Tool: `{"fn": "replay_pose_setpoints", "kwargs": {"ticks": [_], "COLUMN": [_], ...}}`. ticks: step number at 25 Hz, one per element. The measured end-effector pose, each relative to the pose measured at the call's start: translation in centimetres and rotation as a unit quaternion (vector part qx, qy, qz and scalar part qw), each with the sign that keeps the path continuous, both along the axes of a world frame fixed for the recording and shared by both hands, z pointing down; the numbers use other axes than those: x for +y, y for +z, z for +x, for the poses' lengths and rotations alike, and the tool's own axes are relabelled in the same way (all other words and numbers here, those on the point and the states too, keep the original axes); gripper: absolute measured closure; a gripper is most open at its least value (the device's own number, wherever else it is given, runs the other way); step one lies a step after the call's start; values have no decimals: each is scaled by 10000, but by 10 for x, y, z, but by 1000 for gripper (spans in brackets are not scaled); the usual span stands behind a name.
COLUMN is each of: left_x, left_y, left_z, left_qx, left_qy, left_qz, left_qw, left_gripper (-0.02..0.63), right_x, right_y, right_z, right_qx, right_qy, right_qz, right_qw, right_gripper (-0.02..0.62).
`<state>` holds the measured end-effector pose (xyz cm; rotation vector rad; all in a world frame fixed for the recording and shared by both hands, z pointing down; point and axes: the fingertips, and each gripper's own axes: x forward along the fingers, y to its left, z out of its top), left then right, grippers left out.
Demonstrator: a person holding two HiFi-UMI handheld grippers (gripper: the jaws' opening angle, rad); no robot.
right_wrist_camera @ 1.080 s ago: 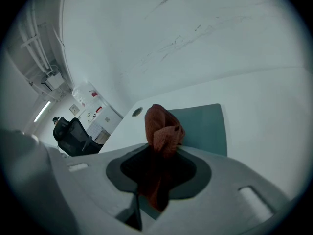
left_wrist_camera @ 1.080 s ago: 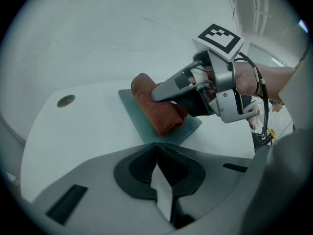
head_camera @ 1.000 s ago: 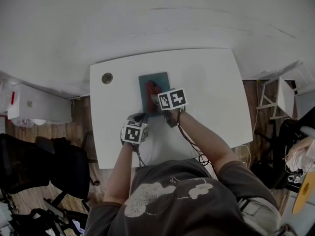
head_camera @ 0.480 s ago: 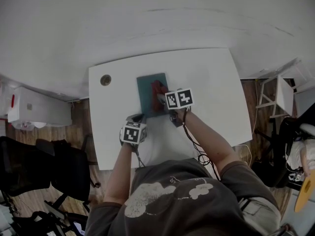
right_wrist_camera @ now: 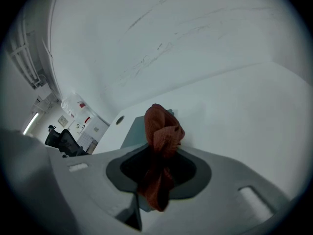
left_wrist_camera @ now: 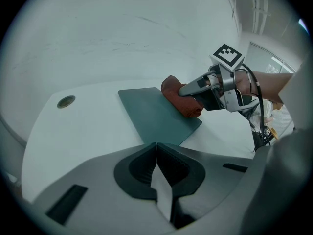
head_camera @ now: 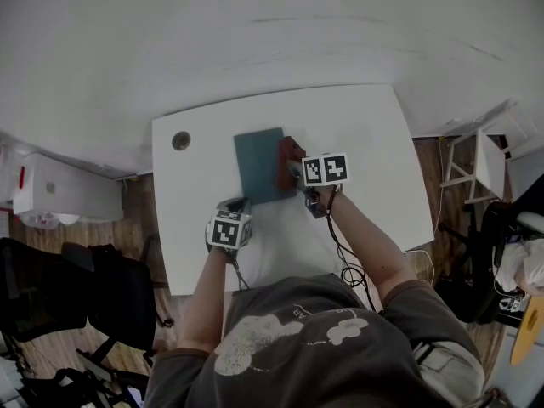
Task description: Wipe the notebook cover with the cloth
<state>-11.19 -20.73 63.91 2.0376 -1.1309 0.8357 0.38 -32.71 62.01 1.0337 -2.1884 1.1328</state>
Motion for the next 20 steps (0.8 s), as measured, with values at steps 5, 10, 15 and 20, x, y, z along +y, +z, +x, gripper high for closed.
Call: {"fn": "replay_pose_setpoints", "kwargs": {"ticks": [5,10,15,20], "left_x": [0,1,2,1], "left_y": [0,0,-3,-10], "left_z": [0,0,0,-3], "left_qx": [17,16,101,218], "left_qy": [3,55,8,-108], "left_qz": [2,67,111,386], "left_qw": [10000,10000,9999,9990], "left_gripper": [604,604,604,604], "right_x": [0,4,15,35], "right_y": [1,-5,-19,-36], "right_z": [9,7,-7,-29], "right_qx": [96,164,41,-253], "right_qy": [97,70,-166,-505], "right_qz": [-11,3,53,71], "right_qw": [9999,9998,9998,9984], "right_gripper": [489,489,489,489]}}
